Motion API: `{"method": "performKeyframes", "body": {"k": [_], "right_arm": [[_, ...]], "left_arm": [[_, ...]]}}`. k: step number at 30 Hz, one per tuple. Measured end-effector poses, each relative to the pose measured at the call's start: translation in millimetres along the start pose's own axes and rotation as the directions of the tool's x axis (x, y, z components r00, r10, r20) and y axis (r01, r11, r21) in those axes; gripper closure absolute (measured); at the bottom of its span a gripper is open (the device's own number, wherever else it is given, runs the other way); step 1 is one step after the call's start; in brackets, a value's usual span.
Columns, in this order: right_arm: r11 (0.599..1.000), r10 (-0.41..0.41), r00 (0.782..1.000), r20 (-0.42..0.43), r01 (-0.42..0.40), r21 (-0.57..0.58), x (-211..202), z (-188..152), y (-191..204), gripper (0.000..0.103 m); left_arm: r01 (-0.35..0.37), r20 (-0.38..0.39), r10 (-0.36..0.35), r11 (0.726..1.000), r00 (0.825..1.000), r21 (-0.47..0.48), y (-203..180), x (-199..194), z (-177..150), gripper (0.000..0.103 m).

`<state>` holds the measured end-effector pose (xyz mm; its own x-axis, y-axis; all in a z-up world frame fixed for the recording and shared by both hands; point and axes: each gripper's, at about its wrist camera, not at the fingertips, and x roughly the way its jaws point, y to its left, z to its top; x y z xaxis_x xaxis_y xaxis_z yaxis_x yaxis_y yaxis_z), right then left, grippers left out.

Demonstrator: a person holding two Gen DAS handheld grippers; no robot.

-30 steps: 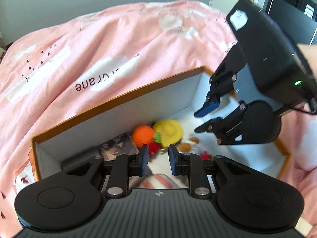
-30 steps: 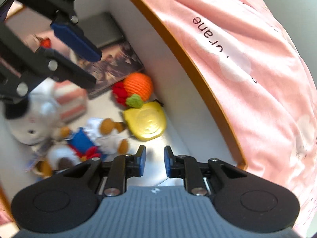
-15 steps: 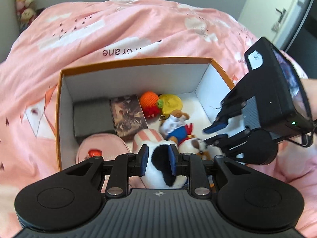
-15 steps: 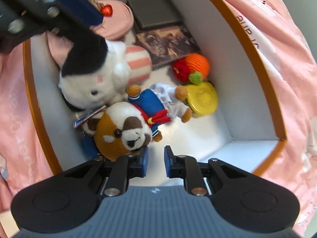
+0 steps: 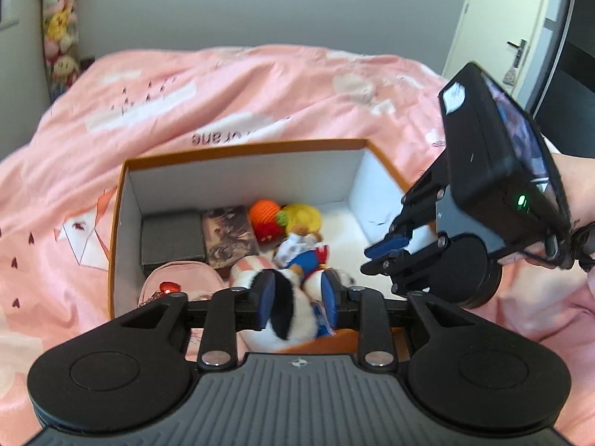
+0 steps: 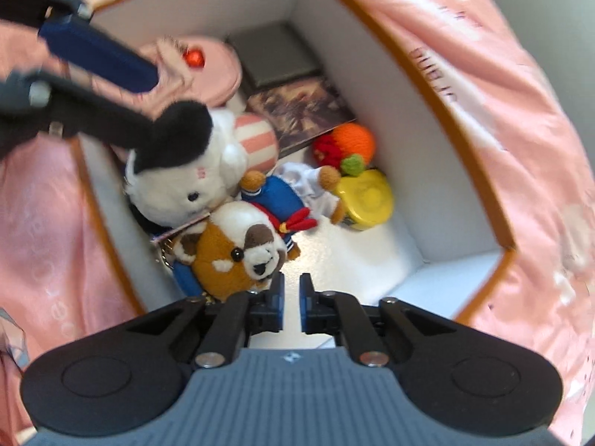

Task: Organize objects
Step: 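Move the right tool to the white glasses box while the left tool approaches the gold box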

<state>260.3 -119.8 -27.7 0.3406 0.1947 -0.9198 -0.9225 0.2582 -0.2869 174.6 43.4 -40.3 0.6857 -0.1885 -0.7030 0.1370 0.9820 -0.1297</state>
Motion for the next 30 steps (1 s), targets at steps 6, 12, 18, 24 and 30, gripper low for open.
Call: {"method": "performKeyframes", "body": {"k": [6,12,18,24,30], "right_arm": [[0.983,-0.08,0.985,0.152,0.053,0.174,-50,-35,15,0.075],[0.932,-0.098,0.961,0.26,-0.003,0.362,-81,-79,32,0.074],[0.808,-0.02,0.977,0.212,-0.109,0.579,-72,-134,49,0.067],[0.625,0.067,0.985,0.16,-0.167,0.763,-35,-169,46,0.052],[0.523,0.149,0.975,0.163,-0.218,0.824,-18,-189,49,0.049]], "left_arm": [[0.08,0.014,-0.08,0.996,0.997,0.037,-27,-25,-15,0.059],[0.19,-0.057,-0.19,0.982,0.98,0.001,-41,-24,-40,0.058],[0.263,-0.207,-0.27,0.963,0.94,-0.06,-54,6,-70,0.058],[0.267,-0.278,-0.282,0.959,0.918,-0.089,-62,21,-86,0.058],[0.27,-0.309,-0.276,0.961,0.91,-0.065,-73,25,-94,0.058]]}}
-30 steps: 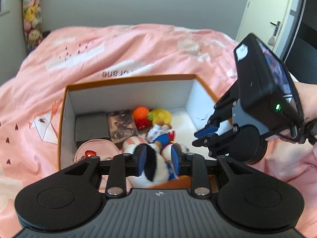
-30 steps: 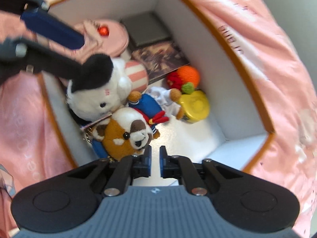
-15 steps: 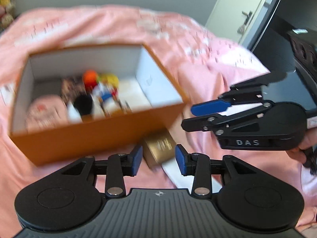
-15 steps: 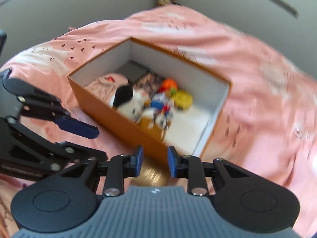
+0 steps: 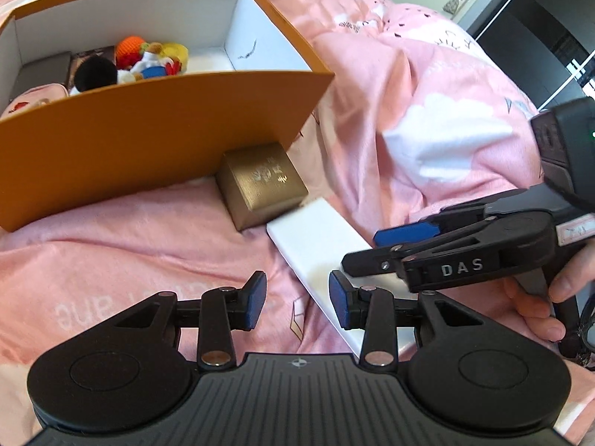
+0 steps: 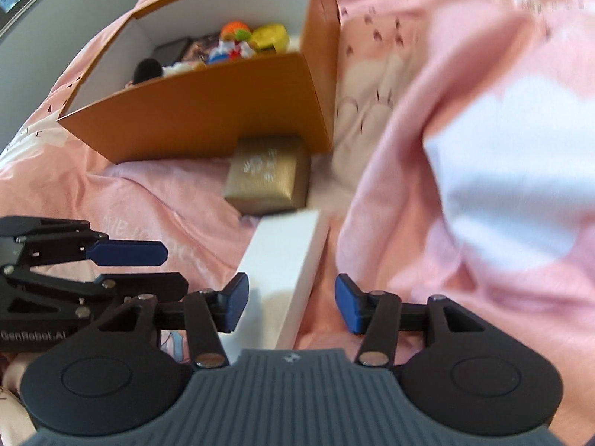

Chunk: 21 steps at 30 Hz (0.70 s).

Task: Organize objects
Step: 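Move the right tool to the white glasses box while the left tool approaches the gold box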

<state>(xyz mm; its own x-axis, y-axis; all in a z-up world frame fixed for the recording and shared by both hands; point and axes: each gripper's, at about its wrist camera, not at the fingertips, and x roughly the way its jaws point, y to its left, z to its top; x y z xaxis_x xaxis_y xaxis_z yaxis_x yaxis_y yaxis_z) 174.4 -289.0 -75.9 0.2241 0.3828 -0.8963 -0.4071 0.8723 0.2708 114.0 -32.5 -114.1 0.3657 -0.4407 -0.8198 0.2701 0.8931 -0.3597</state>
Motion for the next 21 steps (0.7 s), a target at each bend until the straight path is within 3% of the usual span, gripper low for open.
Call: {"method": "performKeyframes", "body": {"k": [10,18,21], "right_arm": [[0.982,0.148,0.987,-0.064,-0.139,0.127,28,-15,-11,0.046],[0.979,0.161,0.986,-0.043,-0.154,0.133,15,-19,1,0.065],[0.979,0.177,0.983,-0.038,-0.172,0.11,7,-19,13,0.066]], "left_arm": [[0.004,0.001,-0.004,1.0,1.0,-0.024,3,1,0,0.058],[-0.013,0.045,0.015,0.998,0.999,-0.059,10,-11,-1,0.058],[-0.016,0.057,0.021,0.997,0.998,-0.077,14,-16,-2,0.058]]}}
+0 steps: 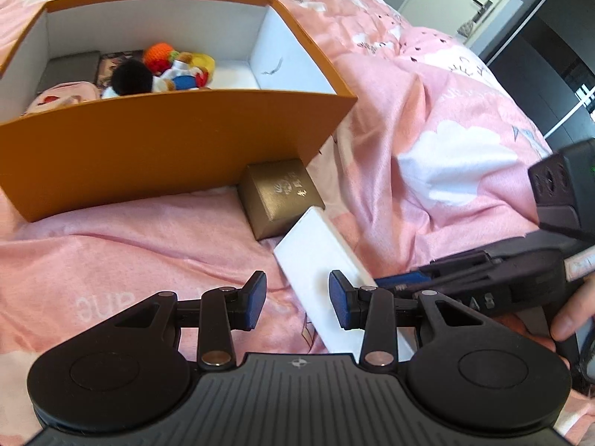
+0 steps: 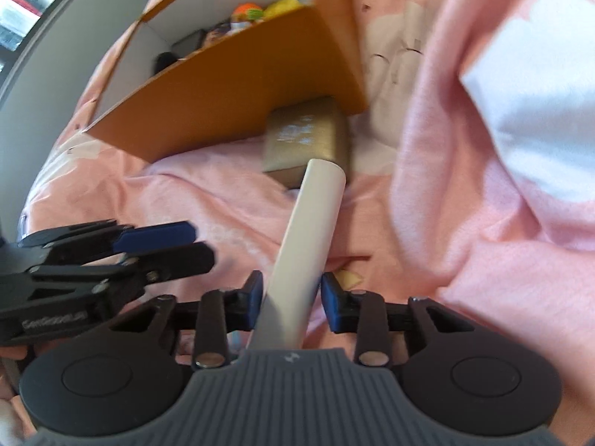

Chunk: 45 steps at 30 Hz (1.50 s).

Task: Organize objects
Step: 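Move the right tool to the white glasses box while the left tool approaches the gold box, then grasp the white glasses box with the right tool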

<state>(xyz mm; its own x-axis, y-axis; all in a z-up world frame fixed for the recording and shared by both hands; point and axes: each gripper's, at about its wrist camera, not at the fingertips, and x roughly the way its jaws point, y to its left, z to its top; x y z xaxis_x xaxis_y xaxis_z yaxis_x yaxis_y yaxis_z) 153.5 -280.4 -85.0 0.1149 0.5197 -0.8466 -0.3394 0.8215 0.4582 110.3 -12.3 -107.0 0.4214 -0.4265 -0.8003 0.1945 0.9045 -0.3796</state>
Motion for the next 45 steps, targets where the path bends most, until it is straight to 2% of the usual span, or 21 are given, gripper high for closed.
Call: {"method": "performKeyframes", "body": {"k": [8,13,17,20,23,25,27,30,32,34,35,36,38,40,43,45], "right_arm": [[0.996,0.054,0.999,-0.003,-0.055,-0.069,3,1,29,0.067],[0.989,0.005,1.0,0.001,-0.004,-0.149,13,2,52,0.067],[0.963,-0.067,0.998,-0.007,0.063,-0.261,20,-2,73,0.065],[0.962,-0.019,0.999,-0.027,0.011,-0.274,16,-2,76,0.064],[0.971,0.074,0.994,-0.079,-0.09,-0.223,17,-1,70,0.065],[0.973,0.096,0.99,-0.106,-0.116,-0.198,22,-1,67,0.069],[0.974,0.129,0.983,-0.13,-0.15,-0.17,28,-2,62,0.082],[0.968,0.187,0.966,-0.176,-0.212,-0.135,38,-5,62,0.093],[0.967,0.178,0.966,-0.186,-0.206,-0.147,42,-8,66,0.094],[0.967,0.165,0.971,-0.175,-0.194,-0.163,39,-9,70,0.093],[0.968,0.151,0.976,-0.155,-0.178,-0.177,35,-9,71,0.087],[0.969,0.129,0.983,-0.128,-0.153,-0.193,30,-9,73,0.074],[0.97,0.093,0.993,-0.075,-0.107,-0.216,21,-7,75,0.06],[0.971,0.053,0.997,-0.056,-0.065,-0.229,19,-5,77,0.059],[0.97,-0.015,0.997,-0.072,-0.003,-0.243,31,0,77,0.057],[0.968,-0.046,0.996,-0.081,0.024,-0.249,38,3,76,0.04]], "left_arm": [[-0.034,-0.002,0.034,0.995,0.999,-0.091,21,-14,-5,0.058],[-0.052,-0.008,0.051,0.989,0.999,-0.141,31,-18,-9,0.058],[-0.066,-0.003,0.066,0.983,0.998,-0.171,36,-21,-10,0.058],[-0.067,-0.002,0.068,0.978,0.998,-0.195,40,-23,-13,0.058],[-0.06,-0.001,0.062,0.973,0.998,-0.221,43,-24,-15,0.058],[-0.056,0.002,0.058,0.971,0.998,-0.234,44,-25,-16,0.058],[-0.06,0.004,0.062,0.969,0.998,-0.242,44,-25,-16,0.058],[-0.061,-0.004,0.062,0.965,0.998,-0.254,45,-25,-17,0.058],[-0.065,-0.01,0.064,0.964,0.998,-0.259,45,-24,-19,0.058],[-0.065,-0.015,0.063,0.961,0.998,-0.267,45,-24,-20,0.058],[-0.067,-0.015,0.065,0.96,0.998,-0.272,46,-24,-20,0.058],[-0.068,-0.014,0.066,0.959,0.998,-0.275,47,-25,-20,0.058],[-0.069,-0.014,0.068,0.959,0.998,-0.276,49,-25,-20,0.058],[-0.069,-0.014,0.067,0.959,0.998,-0.277,50,-25,-20,0.058],[-0.07,-0.013,0.069,0.958,0.998,-0.277,50,-25,-20,0.058],[-0.073,-0.01,0.073,0.957,0.997,-0.282,53,-25,-19,0.058]]}}
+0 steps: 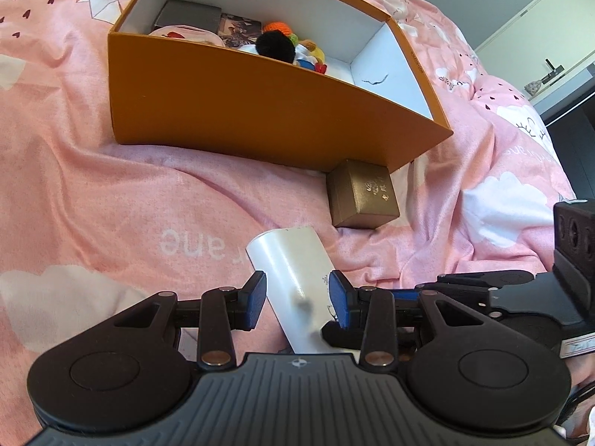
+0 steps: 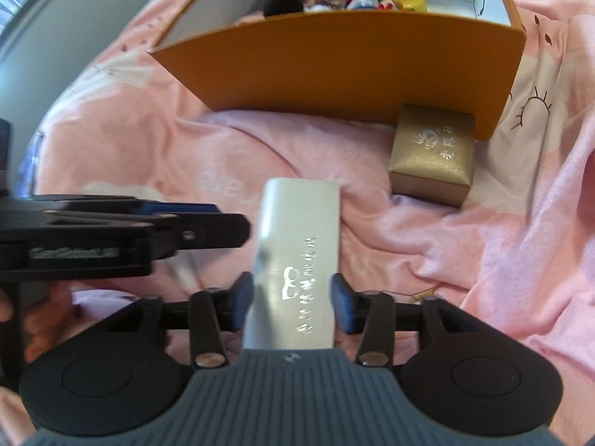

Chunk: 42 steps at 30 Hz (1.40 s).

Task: Organize objects
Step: 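Grasp the white glasses box with the right tool, then lift the white box with the right tool while the left tool grasps the gold box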

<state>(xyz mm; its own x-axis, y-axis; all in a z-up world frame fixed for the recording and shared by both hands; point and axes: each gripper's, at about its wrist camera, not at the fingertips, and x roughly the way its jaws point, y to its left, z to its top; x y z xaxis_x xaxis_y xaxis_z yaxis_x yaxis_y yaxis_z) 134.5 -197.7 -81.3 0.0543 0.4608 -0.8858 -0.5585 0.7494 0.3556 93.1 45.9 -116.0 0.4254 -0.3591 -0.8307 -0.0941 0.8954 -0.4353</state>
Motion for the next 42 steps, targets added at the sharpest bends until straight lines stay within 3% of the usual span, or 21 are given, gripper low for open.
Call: {"method": "performKeyframes", "body": {"k": [2,9,12,18,25,31,34,39,42], "right_arm": [[1.0,0.01,1.0,-0.015,-0.011,-0.007,5,2,-1,0.036],[1.0,0.013,0.996,-0.084,-0.013,-0.003,28,11,-2,0.036],[1.0,0.009,0.995,-0.104,-0.008,0.005,36,9,-1,0.041],[0.998,0.026,0.999,-0.042,-0.023,0.059,16,2,-11,0.041],[0.986,-0.032,0.996,0.078,0.018,0.167,-36,-12,-36,0.042],[0.968,-0.146,0.971,0.19,0.101,0.229,-80,-12,-67,0.042],[0.959,-0.194,0.953,0.232,0.134,0.251,-90,-7,-81,0.042],[0.934,-0.318,0.911,0.262,0.254,0.252,-89,1,-100,0.042],[0.931,-0.299,0.92,0.252,0.223,0.289,-84,5,-125,0.041]], "left_arm": [[-0.004,0.001,0.004,1.0,1.0,-0.008,3,1,2,0.058],[-0.005,0.001,0.005,1.0,1.0,-0.012,5,1,2,0.058],[-0.002,0.005,0.002,1.0,1.0,-0.003,5,1,2,0.058],[0.054,0.075,-0.061,0.994,0.995,0.099,-13,-13,4,0.058],[0.074,0.078,-0.089,0.981,0.993,0.179,-43,-9,17,0.058],[0.087,0.056,-0.1,0.977,0.993,0.195,-68,16,35,0.037],[0.057,0.046,-0.067,0.981,0.997,0.186,-79,37,43,0.025],[-0.027,0.004,0.026,0.989,1.0,0.147,-89,71,53,0.022],[-0.064,0.0,0.064,0.991,0.998,0.116,-94,82,59,0.019]]}}
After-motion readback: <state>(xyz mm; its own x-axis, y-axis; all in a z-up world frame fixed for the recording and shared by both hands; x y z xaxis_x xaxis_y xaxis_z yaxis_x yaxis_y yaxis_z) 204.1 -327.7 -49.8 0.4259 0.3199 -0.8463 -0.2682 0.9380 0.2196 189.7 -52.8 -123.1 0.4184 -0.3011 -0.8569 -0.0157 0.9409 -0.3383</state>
